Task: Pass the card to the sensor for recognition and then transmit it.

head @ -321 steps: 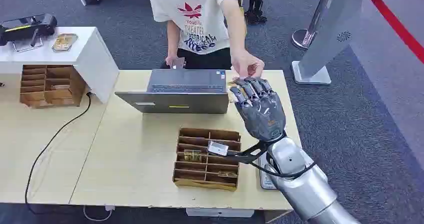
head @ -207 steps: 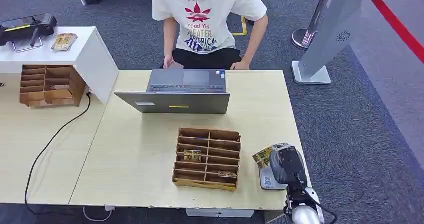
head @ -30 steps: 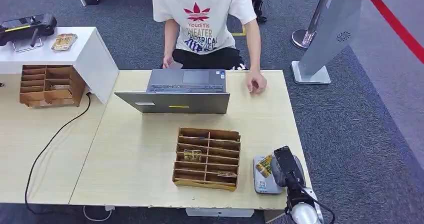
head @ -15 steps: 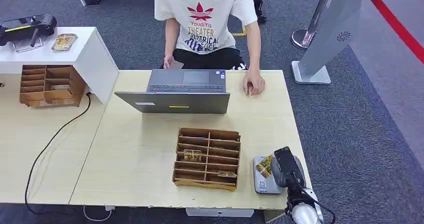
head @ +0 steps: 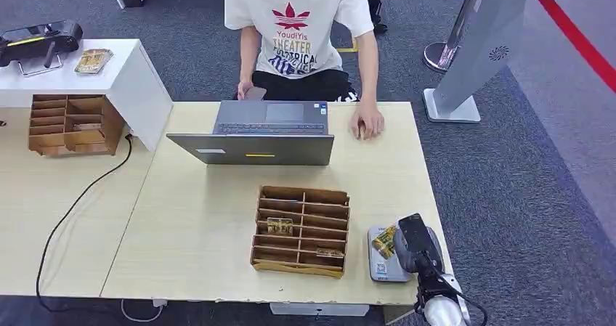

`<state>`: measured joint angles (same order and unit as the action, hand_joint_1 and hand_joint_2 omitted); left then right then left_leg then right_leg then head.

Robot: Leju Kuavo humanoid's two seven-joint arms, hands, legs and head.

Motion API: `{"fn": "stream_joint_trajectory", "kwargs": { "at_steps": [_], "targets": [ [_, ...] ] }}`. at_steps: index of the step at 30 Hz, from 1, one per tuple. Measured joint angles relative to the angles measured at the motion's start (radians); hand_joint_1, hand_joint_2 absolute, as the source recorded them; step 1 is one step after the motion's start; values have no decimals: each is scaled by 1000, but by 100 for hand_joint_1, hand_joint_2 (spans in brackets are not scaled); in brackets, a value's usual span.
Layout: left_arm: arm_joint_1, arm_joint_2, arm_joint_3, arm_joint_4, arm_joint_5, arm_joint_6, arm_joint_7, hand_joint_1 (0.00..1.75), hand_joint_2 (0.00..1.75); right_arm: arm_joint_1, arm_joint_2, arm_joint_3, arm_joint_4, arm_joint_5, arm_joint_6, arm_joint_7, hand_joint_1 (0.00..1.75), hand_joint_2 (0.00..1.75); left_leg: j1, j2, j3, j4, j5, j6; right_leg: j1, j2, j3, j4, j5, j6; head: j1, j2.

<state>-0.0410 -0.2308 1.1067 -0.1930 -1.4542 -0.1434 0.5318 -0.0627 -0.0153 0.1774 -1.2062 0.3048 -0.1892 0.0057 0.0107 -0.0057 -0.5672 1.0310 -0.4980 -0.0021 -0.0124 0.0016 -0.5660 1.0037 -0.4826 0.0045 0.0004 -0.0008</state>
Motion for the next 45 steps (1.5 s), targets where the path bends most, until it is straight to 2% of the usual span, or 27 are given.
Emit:
{"fn": "stream_joint_trajectory", "kwargs": {
  "at_steps": [45],
  "targets": [
    [0, 2, 0, 0, 3, -3, 0, 0, 0, 5, 0, -4, 0, 0, -1, -1, 175, 175, 0, 0, 0, 0, 0, 0, 0, 0, 0, 0, 0, 0, 0, 0]
  ]
}}
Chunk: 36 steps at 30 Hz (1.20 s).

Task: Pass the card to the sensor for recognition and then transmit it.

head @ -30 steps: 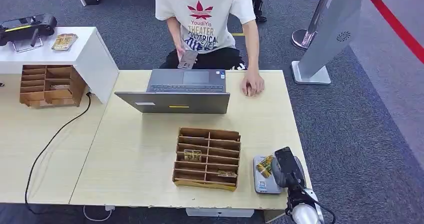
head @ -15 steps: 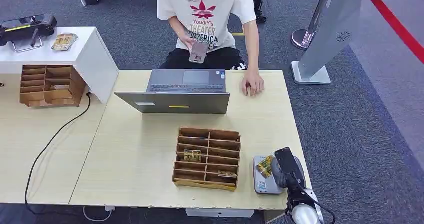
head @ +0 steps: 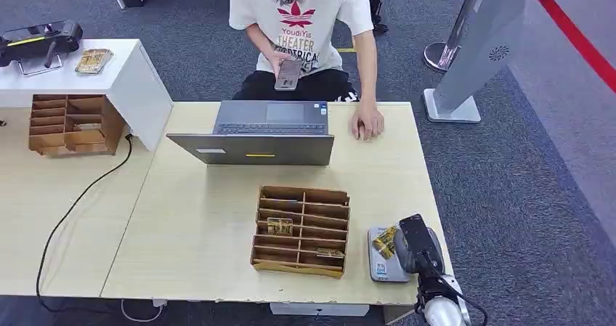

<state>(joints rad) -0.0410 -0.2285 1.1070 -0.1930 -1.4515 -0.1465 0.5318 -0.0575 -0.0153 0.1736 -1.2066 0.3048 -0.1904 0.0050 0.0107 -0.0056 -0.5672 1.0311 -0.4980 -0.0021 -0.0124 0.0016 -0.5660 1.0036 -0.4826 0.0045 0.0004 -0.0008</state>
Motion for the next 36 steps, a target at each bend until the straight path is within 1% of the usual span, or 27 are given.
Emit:
{"fn": "stream_joint_trajectory", "kwargs": {
  "at_steps": [36],
  "targets": [
    [0, 0, 0, 0, -3, 0, 0, 0, 0, 1, 0, -1, 0, -2, -11, -4, 175, 175, 0, 0, 0, 0, 0, 0, 0, 0, 0, 0, 0, 0, 0, 0]
  ]
}}
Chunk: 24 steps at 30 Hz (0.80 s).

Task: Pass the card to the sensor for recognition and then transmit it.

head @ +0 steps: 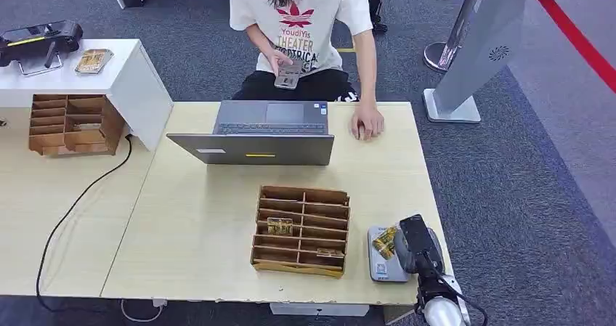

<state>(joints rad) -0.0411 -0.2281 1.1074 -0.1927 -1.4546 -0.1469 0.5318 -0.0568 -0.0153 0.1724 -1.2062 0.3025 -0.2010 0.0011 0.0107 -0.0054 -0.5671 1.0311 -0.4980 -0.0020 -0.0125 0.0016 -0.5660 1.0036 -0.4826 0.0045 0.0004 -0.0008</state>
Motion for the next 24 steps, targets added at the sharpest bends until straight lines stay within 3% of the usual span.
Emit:
{"fn": "stream_joint_trajectory", "kwargs": {
  "at_steps": [4, 12, 24],
  "targets": [
    [0, 0, 0, 0, 0, 0, 0, 0, 0, 6, 0, -5, -7, 2, -30, -19, 175, 175, 0, 0, 0, 0, 0, 0, 0, 0, 0, 0, 0, 0, 0, 0],
    [-1, -5, 7, 0, 2, 11, -1, 0, 0, 67, 66, -31, -191, 0, -218, -162, 175, 175, 0, 0, -1, 0, 0, 0, 0, 0, -1, 0, 0, 0, 0, 0],
    [-1, -16, 17, 0, 3, 12, -8, 0, 0, 129, 118, 1, -436, 4, -286, -259, 175, 175, 0, 0, -2, 0, -1, 0, 0, 0, -2, 0, -1, 0, 0, 0]
  ]
}}
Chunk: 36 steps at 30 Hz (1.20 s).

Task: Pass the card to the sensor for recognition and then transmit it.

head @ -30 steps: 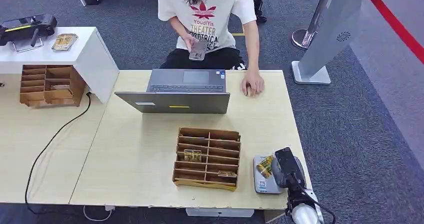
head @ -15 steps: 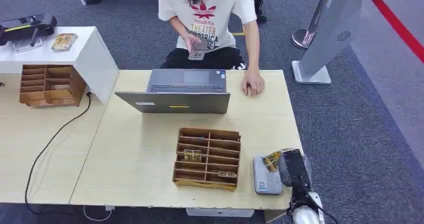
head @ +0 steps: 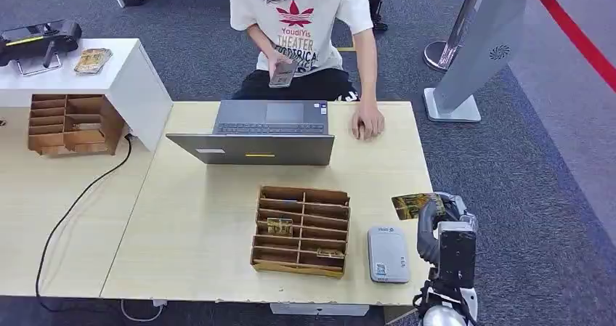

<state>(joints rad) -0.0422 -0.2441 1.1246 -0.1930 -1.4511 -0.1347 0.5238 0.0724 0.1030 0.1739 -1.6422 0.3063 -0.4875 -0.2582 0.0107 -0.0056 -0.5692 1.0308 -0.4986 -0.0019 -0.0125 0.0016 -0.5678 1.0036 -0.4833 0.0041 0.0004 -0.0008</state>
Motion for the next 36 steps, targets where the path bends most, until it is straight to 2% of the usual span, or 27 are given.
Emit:
{"fn": "stream_joint_trajectory", "kwargs": {
  "at_steps": [5, 10, 16, 26, 33, 36],
  "targets": [
    [0, -1, 0, 0, -5, -3, -3, 0, 0, 0, 1, 40, -41, 33, 32, -47, 175, 175, 0, 0, 0, 0, 0, 0, 0, 0, 0, 0, 0, 0, 0, 0],
    [-1, -1, 0, 0, -11, -10, -11, 0, 0, -18, -2, 110, -67, 102, 56, -63, 175, 175, 0, 0, 0, 0, 0, 0, 0, 0, 0, 0, 0, 0, 0, 0],
    [-2, 5, 0, 0, -35, -26, -13, 0, 0, -88, -13, 191, -71, 222, 50, -61, 175, 175, 0, 1, 0, 0, 0, 0, 0, 0, 0, 0, 0, 0, 0, 0],
    [-7, 32, -39, 0, -100, -66, -23, 0, 0, -313, -30, 281, 1, 478, -2, 35, 175, 175, 0, 1, 0, 0, 1, 0, 0, 0, 0, 0, 0, 0, 0, 0],
    [-10, 52, -93, 0, -117, -87, -31, 0, 0, -494, -36, 295, 154, 649, -19, 114, 175, 175, 0, 0, 0, 0, 1, -1, 0, 0, 0, 1, 1, 0, 0, 0],
    [-11, 61, -124, 0, -117, -96, -33, 0, 0, -575, -40, 293, 265, 722, -23, 171, 175, 175, 0, 1, 0, 0, 1, -1, 0, 1, 0, 1, 1, 0, 0, 0]
  ]
}}
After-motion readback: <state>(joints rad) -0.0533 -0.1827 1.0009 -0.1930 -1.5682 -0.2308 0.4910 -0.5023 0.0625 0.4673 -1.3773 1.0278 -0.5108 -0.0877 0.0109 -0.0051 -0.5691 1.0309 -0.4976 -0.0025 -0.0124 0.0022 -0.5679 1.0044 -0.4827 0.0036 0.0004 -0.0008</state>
